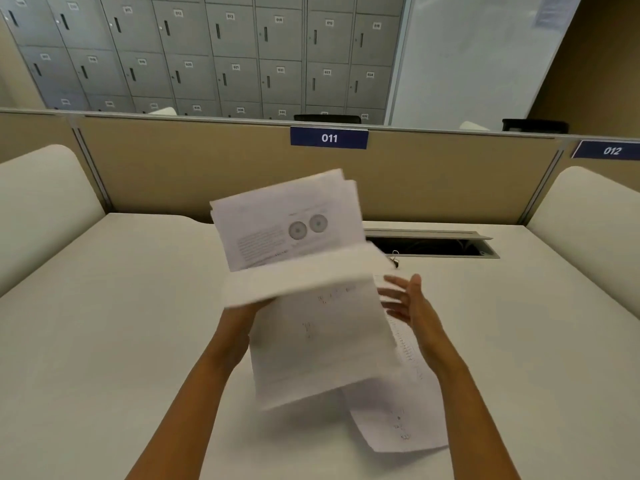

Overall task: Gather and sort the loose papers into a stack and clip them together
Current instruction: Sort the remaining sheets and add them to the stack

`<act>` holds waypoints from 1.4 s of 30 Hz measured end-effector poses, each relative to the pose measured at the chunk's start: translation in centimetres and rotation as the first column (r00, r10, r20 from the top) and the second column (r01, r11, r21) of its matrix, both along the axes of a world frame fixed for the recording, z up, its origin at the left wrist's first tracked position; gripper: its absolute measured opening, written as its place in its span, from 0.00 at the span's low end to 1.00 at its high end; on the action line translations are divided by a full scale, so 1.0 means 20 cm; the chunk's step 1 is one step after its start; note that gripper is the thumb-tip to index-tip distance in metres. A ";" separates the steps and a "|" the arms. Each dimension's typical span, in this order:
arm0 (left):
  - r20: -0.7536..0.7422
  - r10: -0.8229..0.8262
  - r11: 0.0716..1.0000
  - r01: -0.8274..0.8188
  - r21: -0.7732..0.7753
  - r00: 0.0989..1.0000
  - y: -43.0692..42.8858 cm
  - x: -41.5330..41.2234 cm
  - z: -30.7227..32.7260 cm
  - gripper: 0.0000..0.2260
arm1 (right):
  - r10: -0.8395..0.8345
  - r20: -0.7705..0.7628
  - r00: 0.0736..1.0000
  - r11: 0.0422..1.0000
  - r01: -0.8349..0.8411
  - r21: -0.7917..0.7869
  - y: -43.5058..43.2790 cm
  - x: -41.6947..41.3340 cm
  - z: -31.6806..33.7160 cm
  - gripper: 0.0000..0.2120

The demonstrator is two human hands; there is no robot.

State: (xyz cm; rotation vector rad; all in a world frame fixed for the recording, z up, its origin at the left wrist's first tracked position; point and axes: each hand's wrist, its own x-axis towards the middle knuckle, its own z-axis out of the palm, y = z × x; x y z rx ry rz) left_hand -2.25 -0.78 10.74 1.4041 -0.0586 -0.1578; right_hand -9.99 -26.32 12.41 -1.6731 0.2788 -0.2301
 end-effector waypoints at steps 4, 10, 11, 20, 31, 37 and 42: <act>-0.232 0.143 0.956 -0.195 -0.220 0.962 -0.03 0.05 -0.03 0.20 | -0.009 -0.128 0.992 0.996 0.020 0.083 0.05 0.01 -0.05 0.28; -0.441 0.183 0.875 -0.350 -0.335 0.879 -0.09 0.01 -0.17 0.18 | 0.062 -0.088 0.994 0.891 -0.015 0.454 0.19 0.02 -0.12 0.33; -0.477 0.203 0.874 -0.378 -0.305 0.855 -0.11 0.00 -0.18 0.17 | 0.075 -0.106 0.992 0.884 -0.017 0.468 0.21 0.03 -0.13 0.31; -0.487 0.318 0.849 -0.473 -0.237 0.814 -0.19 -0.09 -0.31 0.22 | -0.016 -0.229 0.973 0.944 0.090 0.317 0.27 0.06 -0.33 0.20; -0.191 0.311 0.894 -0.218 0.391 0.931 0.16 0.06 -0.37 0.24 | -0.275 -0.361 0.891 0.961 0.263 -0.084 0.04 0.03 -0.45 0.34; -0.053 0.235 0.758 -0.149 0.635 0.970 0.11 0.05 -0.35 0.19 | -0.297 -0.332 0.895 0.941 0.216 -0.260 0.08 0.04 -0.44 0.26; 0.020 0.189 0.685 -0.146 0.714 0.982 0.12 0.08 -0.36 0.13 | -0.225 -0.357 0.907 0.951 0.125 -0.282 0.07 0.03 -0.43 0.26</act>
